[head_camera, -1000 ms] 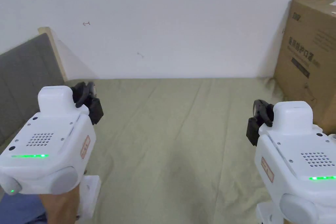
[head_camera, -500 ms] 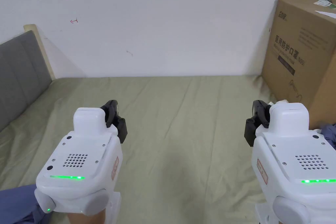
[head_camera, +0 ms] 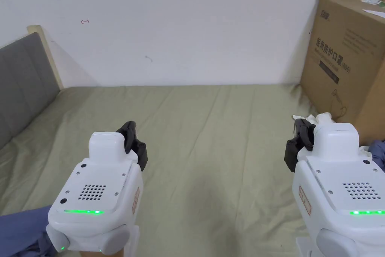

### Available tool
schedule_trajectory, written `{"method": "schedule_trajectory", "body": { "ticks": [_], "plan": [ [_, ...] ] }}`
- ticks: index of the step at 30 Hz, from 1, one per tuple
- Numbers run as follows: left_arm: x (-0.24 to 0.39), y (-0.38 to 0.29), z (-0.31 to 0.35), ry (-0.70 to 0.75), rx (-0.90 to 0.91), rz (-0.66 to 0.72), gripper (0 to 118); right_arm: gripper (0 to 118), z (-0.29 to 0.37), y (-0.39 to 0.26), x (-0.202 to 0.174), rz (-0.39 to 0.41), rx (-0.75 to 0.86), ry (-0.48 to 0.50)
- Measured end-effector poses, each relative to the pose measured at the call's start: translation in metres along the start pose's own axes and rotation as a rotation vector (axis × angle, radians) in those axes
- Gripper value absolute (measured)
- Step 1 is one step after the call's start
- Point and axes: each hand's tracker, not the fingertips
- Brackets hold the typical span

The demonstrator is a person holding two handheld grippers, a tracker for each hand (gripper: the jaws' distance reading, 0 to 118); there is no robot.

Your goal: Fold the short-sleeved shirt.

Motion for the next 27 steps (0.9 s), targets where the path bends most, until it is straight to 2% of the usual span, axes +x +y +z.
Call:
{"method": "schedule_trajectory", "body": {
  "ticks": [27],
  "plan": [
    [-0.0055, 0.0019, 0.0033, 0.003, 0.004, -0.010, 5, 3, -0.0003, -0.0025, -0.0005, 0.006, -0.006, 0.011]
  ]
}}
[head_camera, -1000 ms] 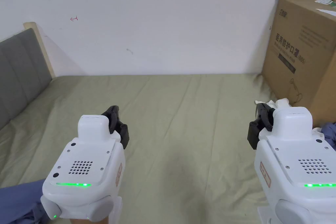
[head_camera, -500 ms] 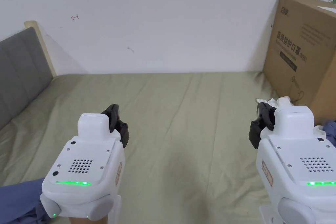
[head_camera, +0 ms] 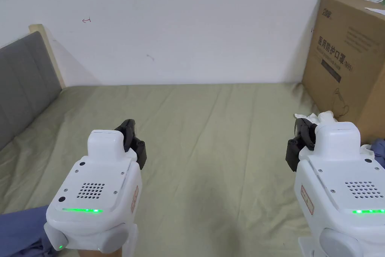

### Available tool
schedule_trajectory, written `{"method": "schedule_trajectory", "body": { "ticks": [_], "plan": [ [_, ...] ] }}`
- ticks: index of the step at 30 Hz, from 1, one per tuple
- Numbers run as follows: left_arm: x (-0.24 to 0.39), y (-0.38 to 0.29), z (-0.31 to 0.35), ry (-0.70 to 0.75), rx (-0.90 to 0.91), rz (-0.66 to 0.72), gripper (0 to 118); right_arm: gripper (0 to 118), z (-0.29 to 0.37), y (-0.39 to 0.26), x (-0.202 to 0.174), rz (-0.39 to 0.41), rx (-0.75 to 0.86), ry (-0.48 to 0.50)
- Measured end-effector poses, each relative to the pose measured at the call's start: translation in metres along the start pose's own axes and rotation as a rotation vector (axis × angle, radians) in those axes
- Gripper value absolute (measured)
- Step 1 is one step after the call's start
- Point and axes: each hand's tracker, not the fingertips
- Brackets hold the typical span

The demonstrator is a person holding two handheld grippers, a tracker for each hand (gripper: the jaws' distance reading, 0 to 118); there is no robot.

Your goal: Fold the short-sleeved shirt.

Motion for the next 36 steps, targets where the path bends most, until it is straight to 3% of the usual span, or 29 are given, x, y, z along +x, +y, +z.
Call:
{"method": "schedule_trajectory", "body": {
  "ticks": [27, 33, 34, 35, 36],
  "plan": [
    [-0.0025, 0.0003, 0.0019, 0.021, 0.002, 0.006, 5, 4, 0.0052, 0.0021, -0.0005, 0.005, 0.002, -0.008],
    [-0.0056, -0.0017, 0.0004, 0.035, -0.003, 0.012, 7, 12, 0.0039, 0.0010, 0.0001, -0.003, -0.004, -0.005],
    [-0.0062, -0.0019, 0.0008, 0.048, 0.004, 0.019, 13, 16, 0.0037, 0.0009, 0.0002, -0.005, -0.006, -0.006],
    [-0.0068, -0.0021, 0.0010, 0.058, 0.009, 0.028, 31, 24, 0.0034, 0.0006, 0.0003, -0.004, -0.007, -0.008],
    [-0.0084, -0.0024, 0.0004, 0.055, 0.011, 0.043, 61, 38, 0.0030, 0.0003, 0.0005, -0.003, -0.008, -0.009]
  ]
}}
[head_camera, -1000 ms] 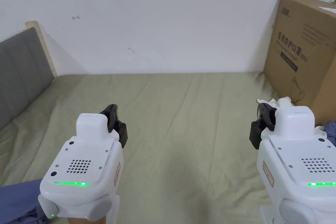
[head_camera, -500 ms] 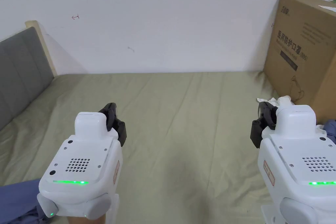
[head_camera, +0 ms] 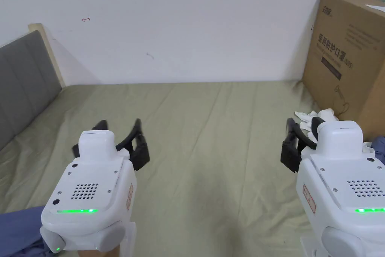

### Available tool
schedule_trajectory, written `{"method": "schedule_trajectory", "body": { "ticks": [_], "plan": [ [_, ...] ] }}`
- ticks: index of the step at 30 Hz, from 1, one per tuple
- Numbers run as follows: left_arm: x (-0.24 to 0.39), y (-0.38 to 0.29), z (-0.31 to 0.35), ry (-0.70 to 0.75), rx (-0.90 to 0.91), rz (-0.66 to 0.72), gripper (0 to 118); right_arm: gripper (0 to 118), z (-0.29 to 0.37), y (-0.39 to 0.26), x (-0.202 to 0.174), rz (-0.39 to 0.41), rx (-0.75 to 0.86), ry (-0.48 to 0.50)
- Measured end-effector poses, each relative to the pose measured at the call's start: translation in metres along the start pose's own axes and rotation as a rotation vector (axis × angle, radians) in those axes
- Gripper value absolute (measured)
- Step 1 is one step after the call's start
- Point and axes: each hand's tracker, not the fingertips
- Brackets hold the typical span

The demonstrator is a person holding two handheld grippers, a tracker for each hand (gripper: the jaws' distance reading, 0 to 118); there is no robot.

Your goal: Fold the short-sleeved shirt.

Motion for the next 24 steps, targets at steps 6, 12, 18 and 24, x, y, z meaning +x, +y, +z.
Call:
{"method": "schedule_trajectory", "body": {
  "ticks": [6, 12, 18, 24],
  "plan": [
    [-0.0074, -0.0008, -0.0037, 0.008, 0.000, 0.041, 118, 118, -0.0017, -0.0054, -0.0019, 0.009, -0.006, -0.013],
    [-0.0087, -0.0040, -0.0003, 0.013, 0.008, 0.033, 118, 118, -0.0029, -0.0079, 0.0000, -0.020, -0.008, -0.019],
    [-0.0071, -0.0037, 0.0028, 0.000, 0.026, 0.008, 118, 118, -0.0001, -0.0058, 0.0007, -0.028, 0.016, -0.033],
    [-0.0053, -0.0026, 0.0027, 0.000, 0.029, -0.006, 118, 118, 0.0010, -0.0020, 0.0003, -0.023, 0.019, -0.036]
  ]
}}
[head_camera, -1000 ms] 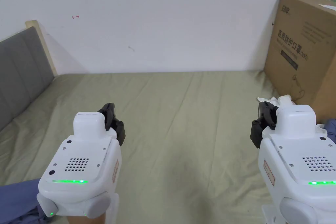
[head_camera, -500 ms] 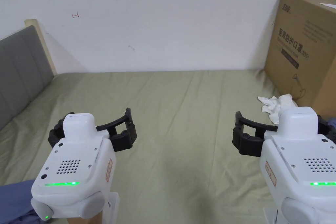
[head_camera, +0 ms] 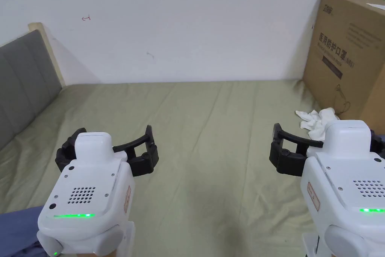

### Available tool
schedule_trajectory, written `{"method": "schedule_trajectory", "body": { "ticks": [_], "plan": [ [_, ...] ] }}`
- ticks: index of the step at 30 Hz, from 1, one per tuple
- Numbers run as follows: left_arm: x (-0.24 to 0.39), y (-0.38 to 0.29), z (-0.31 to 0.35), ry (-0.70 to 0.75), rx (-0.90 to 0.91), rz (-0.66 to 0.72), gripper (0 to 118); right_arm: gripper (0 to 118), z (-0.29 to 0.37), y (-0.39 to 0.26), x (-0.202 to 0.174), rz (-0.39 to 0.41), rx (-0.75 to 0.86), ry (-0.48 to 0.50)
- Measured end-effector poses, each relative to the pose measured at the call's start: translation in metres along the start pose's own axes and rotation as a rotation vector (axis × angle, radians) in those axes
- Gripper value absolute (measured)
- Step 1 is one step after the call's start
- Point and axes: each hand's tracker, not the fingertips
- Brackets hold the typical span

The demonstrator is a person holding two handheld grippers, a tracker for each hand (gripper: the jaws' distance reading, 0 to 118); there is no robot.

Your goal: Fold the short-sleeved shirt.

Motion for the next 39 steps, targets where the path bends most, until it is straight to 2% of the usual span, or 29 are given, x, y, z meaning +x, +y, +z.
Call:
{"method": "schedule_trajectory", "body": {
  "ticks": [39],
  "plan": [
    [0.0019, -0.0010, 0.0007, -0.006, -0.013, -0.030, 118, 118, 0.0002, 0.0023, 0.0031, -0.007, 0.009, 0.004]
  ]
}}
